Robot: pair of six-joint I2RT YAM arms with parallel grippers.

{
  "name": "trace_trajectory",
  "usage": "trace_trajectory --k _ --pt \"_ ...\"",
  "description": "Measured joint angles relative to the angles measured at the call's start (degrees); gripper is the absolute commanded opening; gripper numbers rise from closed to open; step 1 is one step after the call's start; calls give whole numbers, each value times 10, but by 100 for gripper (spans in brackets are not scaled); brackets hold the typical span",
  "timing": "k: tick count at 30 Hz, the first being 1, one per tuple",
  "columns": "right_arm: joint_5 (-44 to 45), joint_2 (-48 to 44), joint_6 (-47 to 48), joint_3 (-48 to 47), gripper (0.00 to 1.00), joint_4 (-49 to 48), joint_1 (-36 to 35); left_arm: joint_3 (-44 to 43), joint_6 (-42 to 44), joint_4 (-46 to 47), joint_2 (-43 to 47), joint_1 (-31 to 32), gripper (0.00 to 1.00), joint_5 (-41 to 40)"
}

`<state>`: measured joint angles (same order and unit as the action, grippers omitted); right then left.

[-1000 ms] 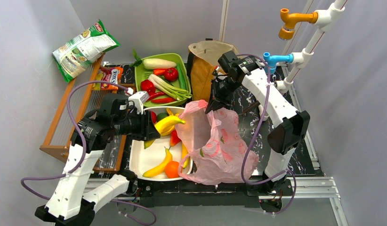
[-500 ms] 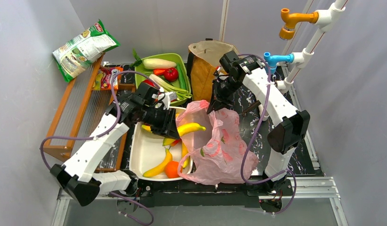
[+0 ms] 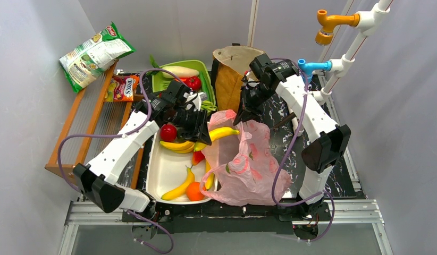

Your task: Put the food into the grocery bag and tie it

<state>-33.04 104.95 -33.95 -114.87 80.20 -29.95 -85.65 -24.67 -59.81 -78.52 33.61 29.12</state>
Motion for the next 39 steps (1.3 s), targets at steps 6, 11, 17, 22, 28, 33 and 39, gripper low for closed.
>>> trace_trajectory --k 6,11,17,22,28,33,39 --pt "-1 1 5 -9 1 9 5 -6 -3 -3 -28 0 26 0" --pt "-2 2 11 -9 1 10 6 -10 -4 -2 -30 0 98 0" --pt "-3 2 12 -9 1 11 6 -16 -14 9 -37 0 98 -1" --pt "-4 2 12 -9 1 11 7 -16 -16 11 -37 0 98 -3" --pt "-6 2 12 -8 1 10 7 -20 -15 6 -35 0 96 -14" --pt "-6 2 10 -4 1 7 7 -20 2 -16 -25 0 93 -38" --pt "-6 1 7 4 1 5 7 68 5 -46 22 -29 91 -90"
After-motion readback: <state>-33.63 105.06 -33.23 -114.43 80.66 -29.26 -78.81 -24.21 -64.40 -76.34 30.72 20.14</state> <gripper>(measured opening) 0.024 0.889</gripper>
